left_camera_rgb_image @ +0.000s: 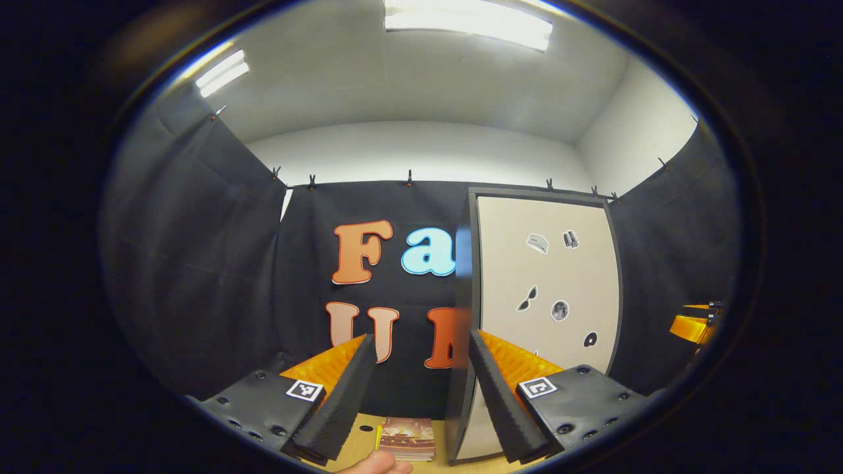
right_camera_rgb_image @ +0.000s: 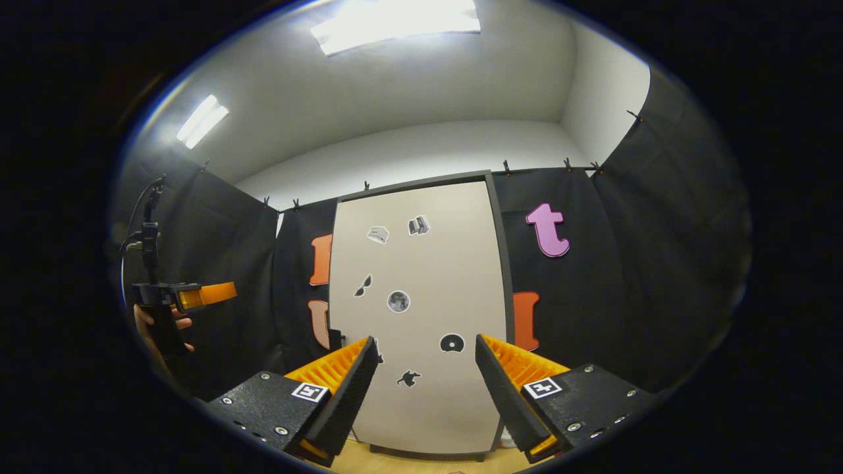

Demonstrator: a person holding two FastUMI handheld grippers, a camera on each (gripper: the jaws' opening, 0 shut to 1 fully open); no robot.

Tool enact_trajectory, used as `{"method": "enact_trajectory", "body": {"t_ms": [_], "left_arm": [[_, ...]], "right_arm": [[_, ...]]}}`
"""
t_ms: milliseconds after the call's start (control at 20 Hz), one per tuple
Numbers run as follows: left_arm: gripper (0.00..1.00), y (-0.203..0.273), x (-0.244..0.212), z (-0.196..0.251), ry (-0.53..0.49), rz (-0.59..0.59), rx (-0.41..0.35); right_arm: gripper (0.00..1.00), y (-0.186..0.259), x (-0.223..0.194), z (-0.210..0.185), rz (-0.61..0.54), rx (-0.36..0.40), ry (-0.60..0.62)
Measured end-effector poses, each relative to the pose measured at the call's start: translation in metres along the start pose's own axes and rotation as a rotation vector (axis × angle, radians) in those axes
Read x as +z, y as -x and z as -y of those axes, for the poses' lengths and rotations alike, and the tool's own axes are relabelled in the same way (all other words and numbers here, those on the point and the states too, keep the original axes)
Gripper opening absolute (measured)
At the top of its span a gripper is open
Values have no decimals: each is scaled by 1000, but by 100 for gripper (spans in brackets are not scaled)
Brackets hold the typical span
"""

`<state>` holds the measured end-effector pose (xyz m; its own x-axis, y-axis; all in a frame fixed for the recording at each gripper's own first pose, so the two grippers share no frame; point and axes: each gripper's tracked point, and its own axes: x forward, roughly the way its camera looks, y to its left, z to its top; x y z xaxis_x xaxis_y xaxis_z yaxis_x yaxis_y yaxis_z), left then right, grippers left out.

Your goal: Open the cabinet door with the right hand, grasp the bottle in the cabinet with the left hand and place it on the coaster, then close the cabinet door with the right hand.

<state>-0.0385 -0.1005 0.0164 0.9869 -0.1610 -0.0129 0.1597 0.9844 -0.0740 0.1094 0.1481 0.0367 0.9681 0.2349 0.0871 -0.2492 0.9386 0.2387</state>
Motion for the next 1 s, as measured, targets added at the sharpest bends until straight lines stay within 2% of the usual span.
{"method": "enact_trajectory", "body": {"t_ms": [200, 450, 550, 700, 1000], "left_arm": [[92, 22, 5, 1, -78, 80, 3], [92, 31, 8, 12, -84, 97, -33], [93, 33, 10, 3, -81, 108, -12], [93, 33, 6, -11, -63, 110, 14], [93, 33, 2, -32, -57, 108, 49]], "right_arm": [[92, -2, -13, -15, 47, 32, 25], [92, -9, -9, -22, 65, 31, 60], [92, -7, -3, -25, 89, 33, 71], [92, -9, -9, -20, 92, -8, 106], [93, -16, -9, -28, 92, -6, 130]]}}
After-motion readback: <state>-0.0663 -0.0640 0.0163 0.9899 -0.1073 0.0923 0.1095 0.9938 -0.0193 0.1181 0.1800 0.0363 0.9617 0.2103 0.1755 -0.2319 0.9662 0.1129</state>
